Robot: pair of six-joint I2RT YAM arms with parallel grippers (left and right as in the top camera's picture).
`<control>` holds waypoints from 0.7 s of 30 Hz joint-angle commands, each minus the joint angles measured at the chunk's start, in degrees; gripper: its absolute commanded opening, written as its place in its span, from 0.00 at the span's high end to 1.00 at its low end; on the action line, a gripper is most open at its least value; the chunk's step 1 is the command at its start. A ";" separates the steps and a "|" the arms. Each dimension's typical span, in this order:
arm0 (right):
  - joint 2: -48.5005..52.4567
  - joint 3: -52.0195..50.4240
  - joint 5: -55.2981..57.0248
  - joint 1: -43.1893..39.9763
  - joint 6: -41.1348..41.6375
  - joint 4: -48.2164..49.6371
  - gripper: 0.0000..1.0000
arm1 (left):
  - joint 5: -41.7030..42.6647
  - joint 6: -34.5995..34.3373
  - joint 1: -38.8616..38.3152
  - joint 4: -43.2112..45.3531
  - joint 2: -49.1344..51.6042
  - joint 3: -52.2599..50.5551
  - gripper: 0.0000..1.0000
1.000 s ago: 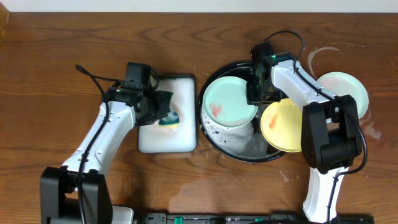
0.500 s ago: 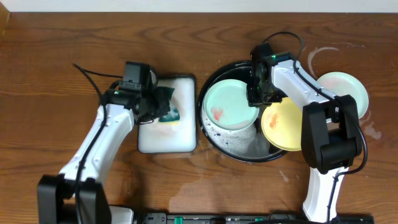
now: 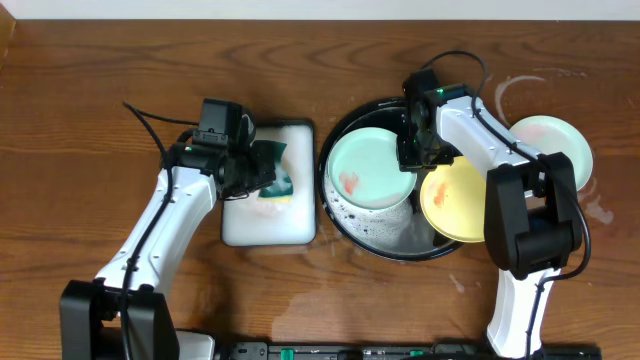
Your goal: Clean dirty plates on tray and stack at the side
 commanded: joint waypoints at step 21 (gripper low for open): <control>0.76 -0.72 3.34 0.28 -1.84 -0.35 0.99 | -5.25 2.19 -0.13 0.90 2.49 -1.60 0.48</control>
